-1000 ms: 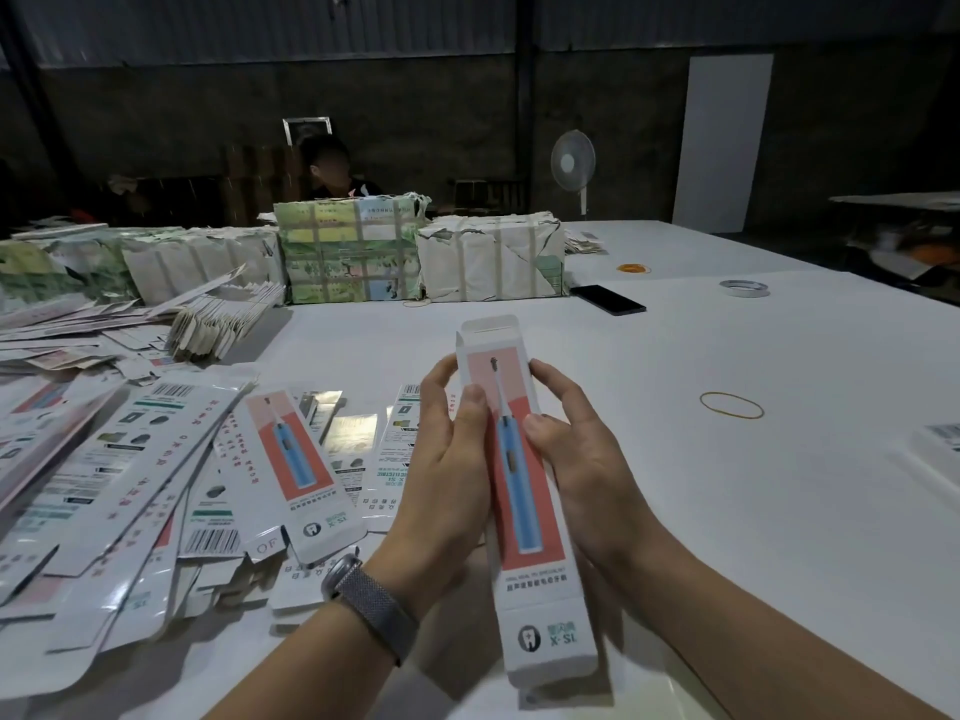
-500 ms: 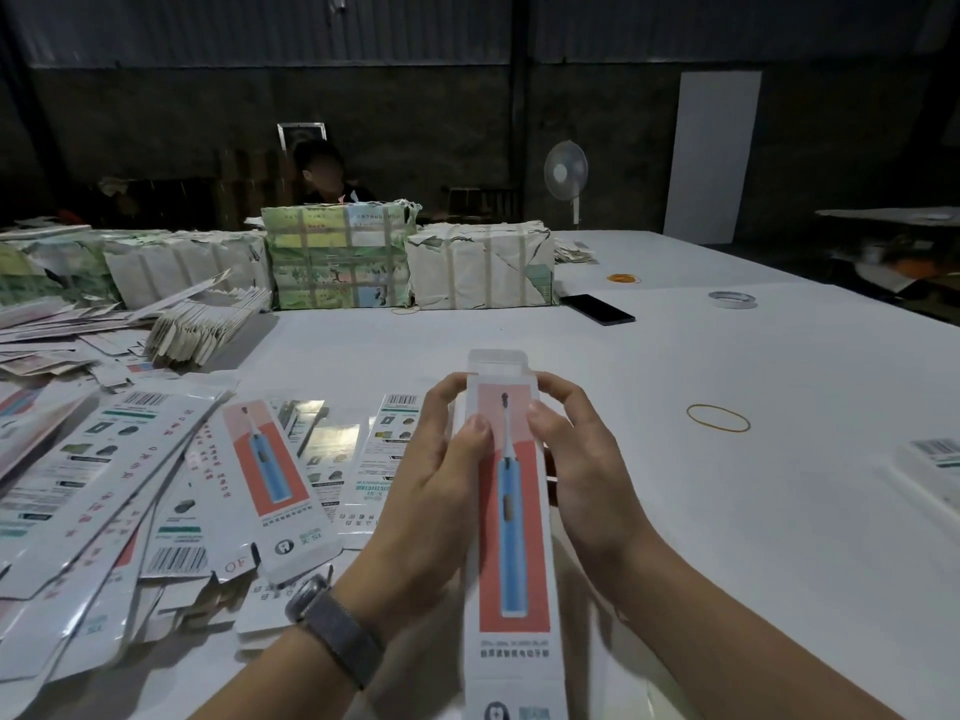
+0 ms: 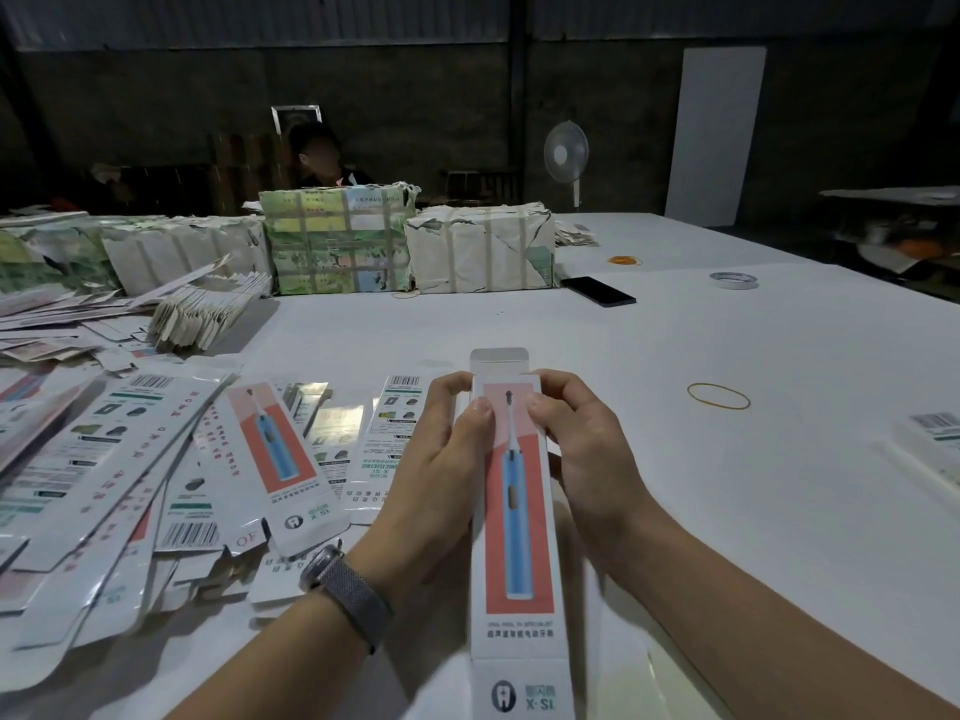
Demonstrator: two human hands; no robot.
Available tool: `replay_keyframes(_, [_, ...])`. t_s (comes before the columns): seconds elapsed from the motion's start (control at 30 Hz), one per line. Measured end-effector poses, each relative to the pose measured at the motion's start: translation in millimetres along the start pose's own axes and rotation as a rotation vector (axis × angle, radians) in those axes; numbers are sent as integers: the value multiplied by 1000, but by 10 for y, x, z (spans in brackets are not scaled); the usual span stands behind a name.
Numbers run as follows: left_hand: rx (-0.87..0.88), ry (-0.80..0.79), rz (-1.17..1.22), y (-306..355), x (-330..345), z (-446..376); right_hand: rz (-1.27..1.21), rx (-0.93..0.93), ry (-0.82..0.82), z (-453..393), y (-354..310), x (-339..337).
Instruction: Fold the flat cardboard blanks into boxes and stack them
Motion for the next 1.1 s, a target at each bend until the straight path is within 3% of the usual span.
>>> replay_keyframes(0.4, [-47, -15, 111, 22, 20, 52, -29, -79, 40, 14, -49, -12])
replay_keyframes(1.1, [-54, -73, -112, -30, 75, 62, 13, 19, 138, 11, -72, -56])
Point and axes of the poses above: each hand's wrist, its own z-axis away from the middle knuckle, its own x-axis out of the palm, y = z × x, the point moved 3 cm from there along -z, towards the middle knuckle
